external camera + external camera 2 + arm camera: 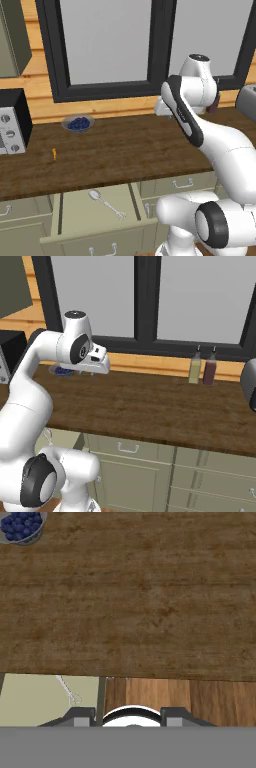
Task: Pick the tongs from the drawer and place it on the counter.
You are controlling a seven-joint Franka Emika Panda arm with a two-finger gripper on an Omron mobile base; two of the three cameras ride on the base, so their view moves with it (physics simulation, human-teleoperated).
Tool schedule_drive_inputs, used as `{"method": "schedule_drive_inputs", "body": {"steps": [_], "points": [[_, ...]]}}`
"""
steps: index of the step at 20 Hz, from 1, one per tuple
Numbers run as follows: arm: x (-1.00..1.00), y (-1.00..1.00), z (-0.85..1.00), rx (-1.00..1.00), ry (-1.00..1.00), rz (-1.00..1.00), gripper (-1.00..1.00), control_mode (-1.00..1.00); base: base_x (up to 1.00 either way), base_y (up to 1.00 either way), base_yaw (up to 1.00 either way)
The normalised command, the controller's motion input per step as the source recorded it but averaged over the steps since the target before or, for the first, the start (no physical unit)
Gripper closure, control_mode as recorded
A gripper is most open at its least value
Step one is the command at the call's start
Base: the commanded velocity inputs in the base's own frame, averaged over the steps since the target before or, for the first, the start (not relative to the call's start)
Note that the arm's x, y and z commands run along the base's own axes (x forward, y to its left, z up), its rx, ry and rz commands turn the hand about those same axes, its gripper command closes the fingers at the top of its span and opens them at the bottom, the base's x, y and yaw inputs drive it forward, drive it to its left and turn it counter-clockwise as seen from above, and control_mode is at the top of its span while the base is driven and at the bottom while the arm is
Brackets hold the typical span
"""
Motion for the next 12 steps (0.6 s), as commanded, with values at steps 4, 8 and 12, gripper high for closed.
{"method": "schedule_drive_inputs", "body": {"steps": [4, 8, 12], "points": [[-0.10, 0.00, -0.06, 0.00, 0.00, 0.00, -1.00, -1.00, 0.00, 0.00, 0.00], [-0.23, 0.00, -0.42, 0.00, 0.00, 0.00, -1.00, -1.00, 0.00, 0.00, 0.00], [-0.17, 0.00, -0.61, -0.01, 0.00, 0.00, -1.00, -1.00, 0.00, 0.00, 0.00]]}}
